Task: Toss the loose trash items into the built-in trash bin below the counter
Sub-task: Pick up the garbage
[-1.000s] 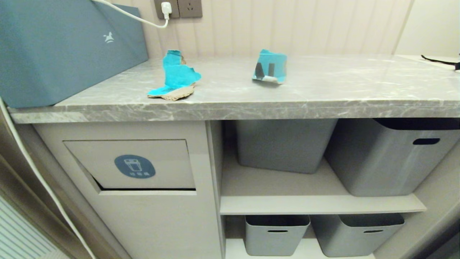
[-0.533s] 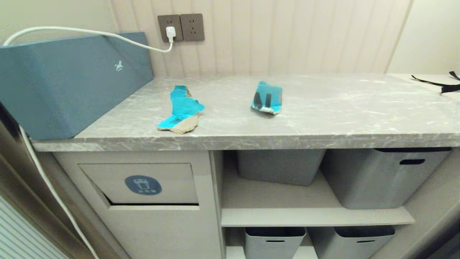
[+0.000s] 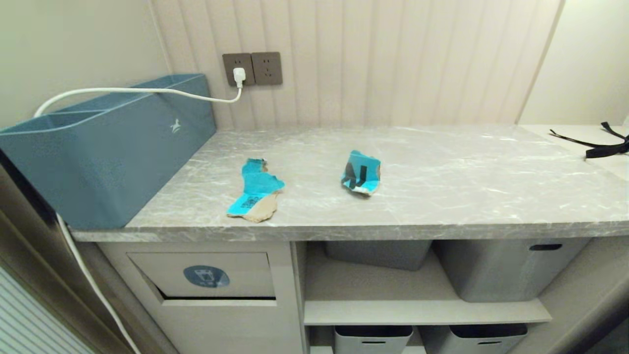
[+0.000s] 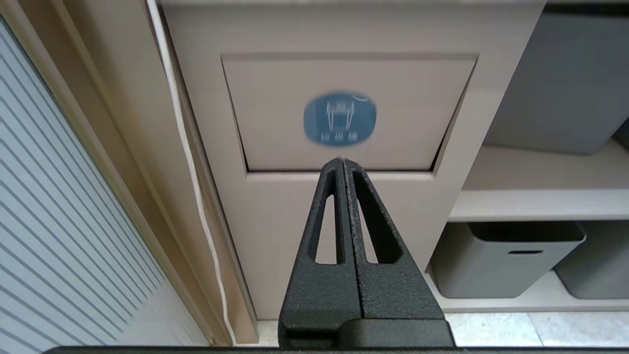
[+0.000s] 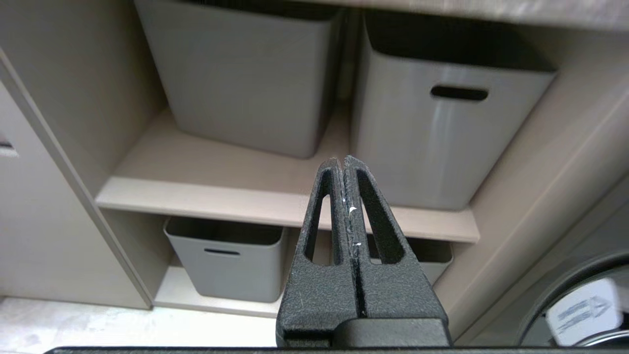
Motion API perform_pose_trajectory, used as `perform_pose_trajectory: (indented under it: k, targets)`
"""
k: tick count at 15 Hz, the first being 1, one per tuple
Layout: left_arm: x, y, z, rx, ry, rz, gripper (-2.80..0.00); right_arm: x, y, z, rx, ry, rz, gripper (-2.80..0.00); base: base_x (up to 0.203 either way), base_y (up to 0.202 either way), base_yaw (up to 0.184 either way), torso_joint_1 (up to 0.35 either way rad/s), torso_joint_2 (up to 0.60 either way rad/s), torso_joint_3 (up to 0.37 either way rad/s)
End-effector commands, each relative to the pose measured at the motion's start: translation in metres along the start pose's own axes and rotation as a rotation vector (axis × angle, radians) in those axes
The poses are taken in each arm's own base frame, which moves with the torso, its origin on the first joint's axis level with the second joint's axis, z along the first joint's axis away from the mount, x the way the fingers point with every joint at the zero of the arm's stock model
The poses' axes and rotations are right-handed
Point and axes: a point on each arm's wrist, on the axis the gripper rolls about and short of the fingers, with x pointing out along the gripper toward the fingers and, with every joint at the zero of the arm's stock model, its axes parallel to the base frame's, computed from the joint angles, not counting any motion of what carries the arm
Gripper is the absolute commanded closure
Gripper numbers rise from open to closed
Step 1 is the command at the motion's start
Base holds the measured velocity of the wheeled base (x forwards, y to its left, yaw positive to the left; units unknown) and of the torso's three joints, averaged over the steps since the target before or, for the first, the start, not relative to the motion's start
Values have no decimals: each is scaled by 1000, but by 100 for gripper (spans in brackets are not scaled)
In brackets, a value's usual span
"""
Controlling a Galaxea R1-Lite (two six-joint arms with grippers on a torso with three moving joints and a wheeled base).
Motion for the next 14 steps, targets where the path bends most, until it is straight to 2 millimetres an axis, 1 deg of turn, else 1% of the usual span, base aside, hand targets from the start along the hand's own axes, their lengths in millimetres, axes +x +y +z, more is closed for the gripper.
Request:
perform_pose_trajectory:
  k: [1,11,14]
  targets:
    - [0,0,0,0,-1,0,0,0,0,0,2,0,1,0,0,0,0,220,-507,-286]
    - [0,0,0,-3,-1,0,0,0,0,0,2,0,1,0,0,0,0,245,-531,-289]
    - [0,0,0,15,-2,-5,0,0,0,0,26,-2,1,0,0,0,0,244,-523,-277]
